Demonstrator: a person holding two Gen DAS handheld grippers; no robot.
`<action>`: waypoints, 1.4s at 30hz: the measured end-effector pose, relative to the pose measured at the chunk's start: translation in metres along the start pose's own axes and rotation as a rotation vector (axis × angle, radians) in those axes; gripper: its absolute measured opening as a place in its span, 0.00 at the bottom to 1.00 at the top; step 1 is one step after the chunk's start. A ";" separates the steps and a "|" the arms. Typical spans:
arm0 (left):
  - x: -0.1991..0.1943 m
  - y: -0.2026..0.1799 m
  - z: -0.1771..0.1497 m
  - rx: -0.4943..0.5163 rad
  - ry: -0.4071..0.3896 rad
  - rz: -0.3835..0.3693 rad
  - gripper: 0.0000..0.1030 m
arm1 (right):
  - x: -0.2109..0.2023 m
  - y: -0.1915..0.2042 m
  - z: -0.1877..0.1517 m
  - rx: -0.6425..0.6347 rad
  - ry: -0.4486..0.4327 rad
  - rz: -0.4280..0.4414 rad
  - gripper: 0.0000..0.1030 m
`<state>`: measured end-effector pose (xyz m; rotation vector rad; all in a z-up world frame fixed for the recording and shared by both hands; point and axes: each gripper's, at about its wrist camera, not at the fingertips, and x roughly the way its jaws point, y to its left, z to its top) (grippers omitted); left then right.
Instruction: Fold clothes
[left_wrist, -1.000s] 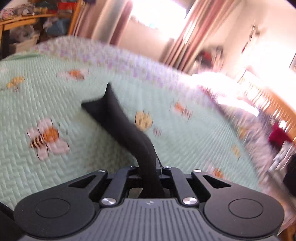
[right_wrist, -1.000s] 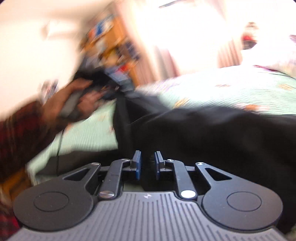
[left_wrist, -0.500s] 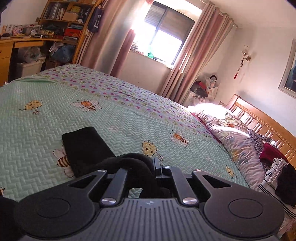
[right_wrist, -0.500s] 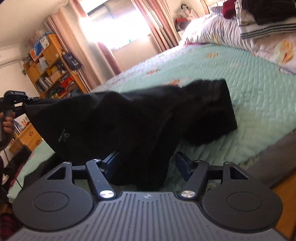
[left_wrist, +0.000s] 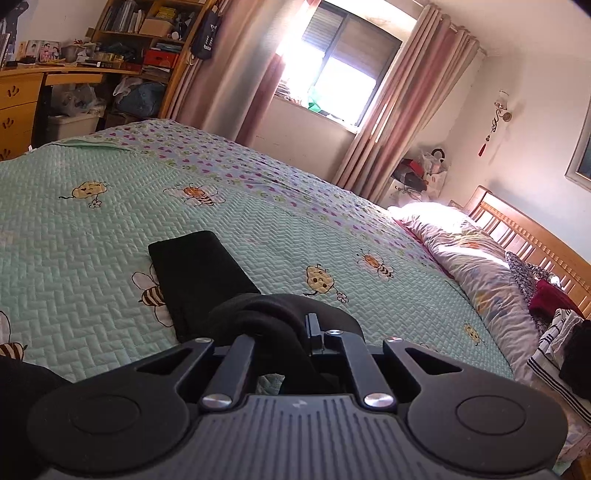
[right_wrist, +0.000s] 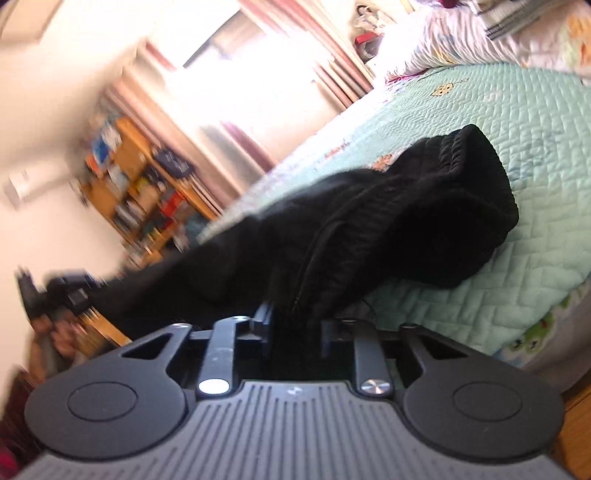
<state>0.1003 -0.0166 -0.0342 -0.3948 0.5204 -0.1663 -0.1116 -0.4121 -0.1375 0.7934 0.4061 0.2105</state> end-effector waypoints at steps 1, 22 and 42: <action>-0.002 0.000 0.001 -0.003 -0.002 -0.008 0.07 | -0.003 -0.001 0.003 0.038 -0.013 0.027 0.15; -0.046 0.062 0.005 -0.083 -0.065 0.101 0.07 | 0.017 0.063 -0.023 -0.084 0.187 0.233 0.08; -0.044 0.057 0.006 -0.061 -0.052 0.082 0.08 | -0.011 0.001 -0.025 0.073 0.246 -0.062 0.56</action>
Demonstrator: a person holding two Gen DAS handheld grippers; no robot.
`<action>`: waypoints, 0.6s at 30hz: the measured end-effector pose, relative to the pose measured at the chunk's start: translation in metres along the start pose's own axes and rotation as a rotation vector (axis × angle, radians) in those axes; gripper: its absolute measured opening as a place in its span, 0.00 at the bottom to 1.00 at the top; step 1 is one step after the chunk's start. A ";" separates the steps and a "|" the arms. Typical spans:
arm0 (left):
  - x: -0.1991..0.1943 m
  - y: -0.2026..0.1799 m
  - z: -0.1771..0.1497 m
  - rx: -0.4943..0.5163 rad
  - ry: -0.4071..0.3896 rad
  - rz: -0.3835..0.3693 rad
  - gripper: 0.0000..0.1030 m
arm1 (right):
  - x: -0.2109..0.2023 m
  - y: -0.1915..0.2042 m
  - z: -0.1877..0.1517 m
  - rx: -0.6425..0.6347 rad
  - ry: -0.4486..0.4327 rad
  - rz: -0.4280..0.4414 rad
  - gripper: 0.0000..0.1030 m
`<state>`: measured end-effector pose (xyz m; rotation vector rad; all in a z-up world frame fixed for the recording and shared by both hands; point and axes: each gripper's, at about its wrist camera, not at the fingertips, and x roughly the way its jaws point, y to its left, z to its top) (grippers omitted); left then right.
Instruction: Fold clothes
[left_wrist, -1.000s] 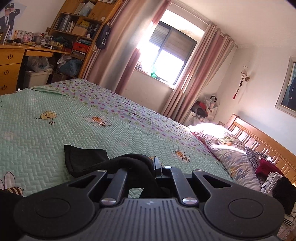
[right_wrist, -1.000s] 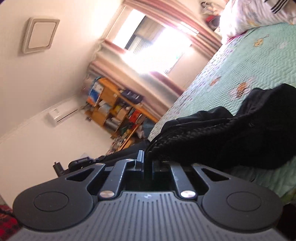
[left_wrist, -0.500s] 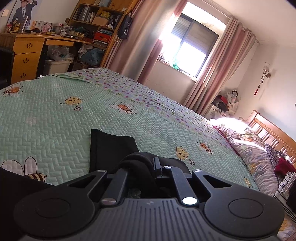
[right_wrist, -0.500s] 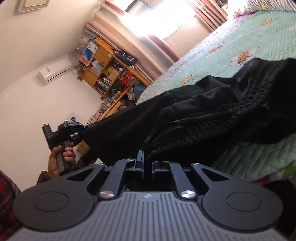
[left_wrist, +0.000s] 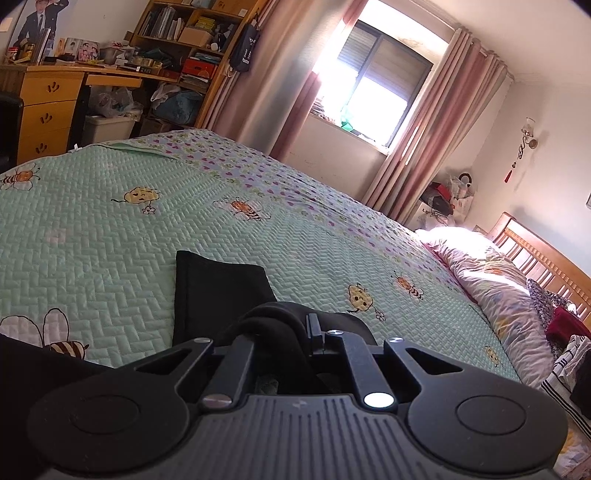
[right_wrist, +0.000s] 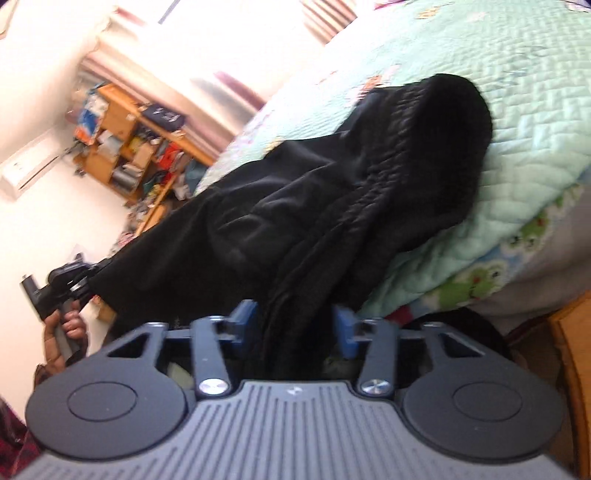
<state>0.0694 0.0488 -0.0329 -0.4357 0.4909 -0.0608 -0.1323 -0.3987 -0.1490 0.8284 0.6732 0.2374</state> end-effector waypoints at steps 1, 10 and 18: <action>0.000 0.000 0.000 0.001 0.001 -0.002 0.08 | 0.000 -0.002 -0.001 0.013 -0.003 -0.017 0.57; 0.003 -0.003 -0.001 0.011 0.005 -0.006 0.08 | 0.014 -0.029 -0.012 0.116 -0.001 0.031 0.68; 0.002 -0.005 0.003 0.000 0.014 -0.018 0.08 | 0.022 0.004 0.001 0.049 -0.044 0.196 0.17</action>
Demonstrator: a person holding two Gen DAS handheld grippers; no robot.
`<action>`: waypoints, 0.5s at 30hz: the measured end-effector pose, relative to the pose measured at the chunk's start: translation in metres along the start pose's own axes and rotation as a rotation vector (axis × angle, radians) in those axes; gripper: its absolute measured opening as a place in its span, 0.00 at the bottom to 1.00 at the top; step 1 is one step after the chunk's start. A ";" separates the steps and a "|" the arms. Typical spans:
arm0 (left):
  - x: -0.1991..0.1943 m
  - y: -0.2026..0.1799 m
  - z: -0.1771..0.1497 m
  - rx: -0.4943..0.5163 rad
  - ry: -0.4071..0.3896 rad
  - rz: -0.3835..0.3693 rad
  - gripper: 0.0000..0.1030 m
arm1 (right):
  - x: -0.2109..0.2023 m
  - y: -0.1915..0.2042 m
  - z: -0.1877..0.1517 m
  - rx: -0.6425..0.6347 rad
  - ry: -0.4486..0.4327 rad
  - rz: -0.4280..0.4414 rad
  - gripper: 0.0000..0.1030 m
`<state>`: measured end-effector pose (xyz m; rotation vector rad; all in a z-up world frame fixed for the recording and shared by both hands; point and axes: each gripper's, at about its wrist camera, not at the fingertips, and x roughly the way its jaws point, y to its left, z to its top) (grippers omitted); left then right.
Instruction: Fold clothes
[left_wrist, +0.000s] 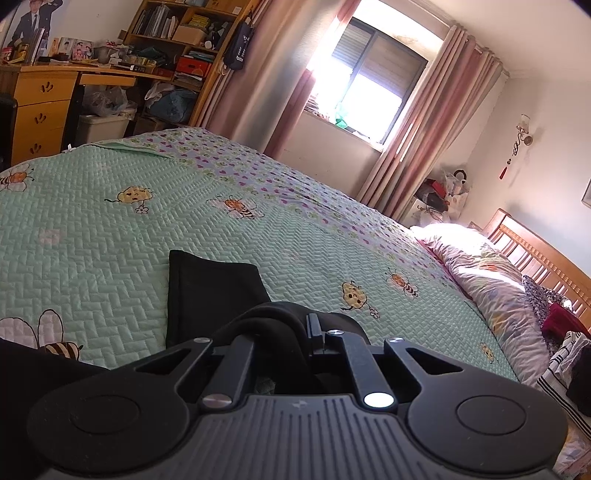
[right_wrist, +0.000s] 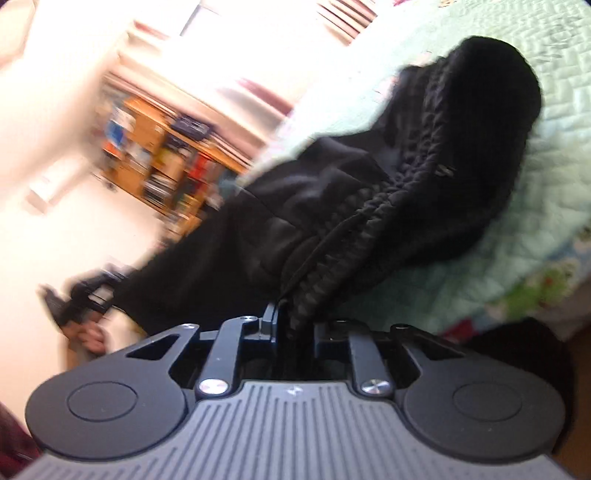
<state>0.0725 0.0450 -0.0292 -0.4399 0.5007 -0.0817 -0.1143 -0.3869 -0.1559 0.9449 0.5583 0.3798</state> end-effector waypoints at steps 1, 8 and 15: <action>0.000 0.000 0.002 -0.008 0.006 -0.008 0.08 | -0.004 0.003 0.004 0.024 -0.021 0.033 0.16; -0.016 -0.030 0.019 0.050 -0.035 -0.074 0.08 | -0.033 0.040 0.066 0.092 -0.240 0.254 0.16; -0.044 -0.069 0.013 0.112 -0.035 -0.185 0.10 | -0.017 0.046 0.158 0.125 -0.379 0.213 0.16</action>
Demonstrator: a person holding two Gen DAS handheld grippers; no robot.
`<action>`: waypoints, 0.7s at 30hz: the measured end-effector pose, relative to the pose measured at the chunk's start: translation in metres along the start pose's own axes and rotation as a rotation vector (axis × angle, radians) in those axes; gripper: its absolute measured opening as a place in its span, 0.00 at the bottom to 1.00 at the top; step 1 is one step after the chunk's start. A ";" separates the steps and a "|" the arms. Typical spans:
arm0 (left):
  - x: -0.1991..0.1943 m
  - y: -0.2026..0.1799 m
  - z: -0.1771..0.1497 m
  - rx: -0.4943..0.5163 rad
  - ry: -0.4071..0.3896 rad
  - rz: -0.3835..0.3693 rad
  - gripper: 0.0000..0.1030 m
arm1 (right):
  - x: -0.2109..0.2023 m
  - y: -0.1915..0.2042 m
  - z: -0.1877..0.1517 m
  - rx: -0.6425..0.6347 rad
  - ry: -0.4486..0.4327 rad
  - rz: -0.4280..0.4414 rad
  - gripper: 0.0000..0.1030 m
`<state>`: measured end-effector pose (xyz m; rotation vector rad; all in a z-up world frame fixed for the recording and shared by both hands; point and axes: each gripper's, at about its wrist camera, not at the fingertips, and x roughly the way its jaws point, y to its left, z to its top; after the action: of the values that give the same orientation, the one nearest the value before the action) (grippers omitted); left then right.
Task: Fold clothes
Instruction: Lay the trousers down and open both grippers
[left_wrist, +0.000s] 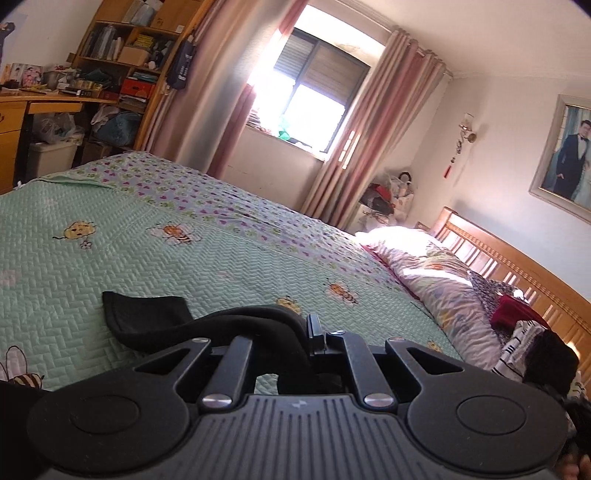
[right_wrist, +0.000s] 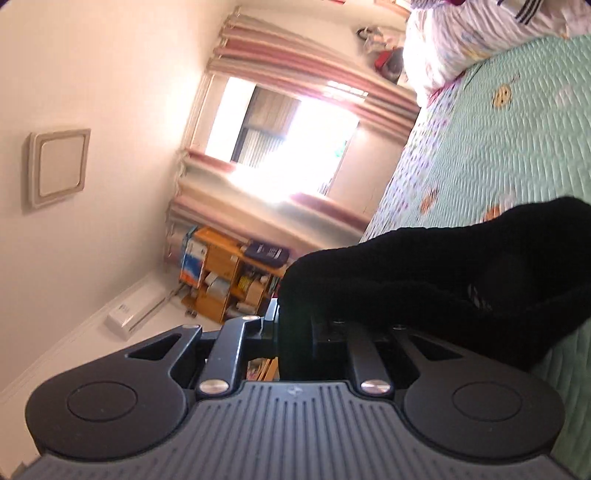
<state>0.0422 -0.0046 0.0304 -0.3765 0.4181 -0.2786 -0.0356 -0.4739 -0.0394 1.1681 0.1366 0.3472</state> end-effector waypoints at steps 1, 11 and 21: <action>-0.002 -0.009 -0.005 0.011 0.016 -0.030 0.11 | 0.008 0.000 0.012 -0.002 -0.022 -0.016 0.16; 0.035 -0.021 -0.085 0.040 0.385 -0.170 0.20 | 0.049 -0.076 0.047 -0.161 0.054 -0.717 0.39; -0.040 0.054 -0.070 0.135 0.279 0.000 0.56 | -0.033 -0.037 -0.021 -0.183 0.019 -0.830 0.43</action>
<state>-0.0135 0.0366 -0.0376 -0.2054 0.6696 -0.3592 -0.0649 -0.4792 -0.0842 0.8388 0.5718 -0.3570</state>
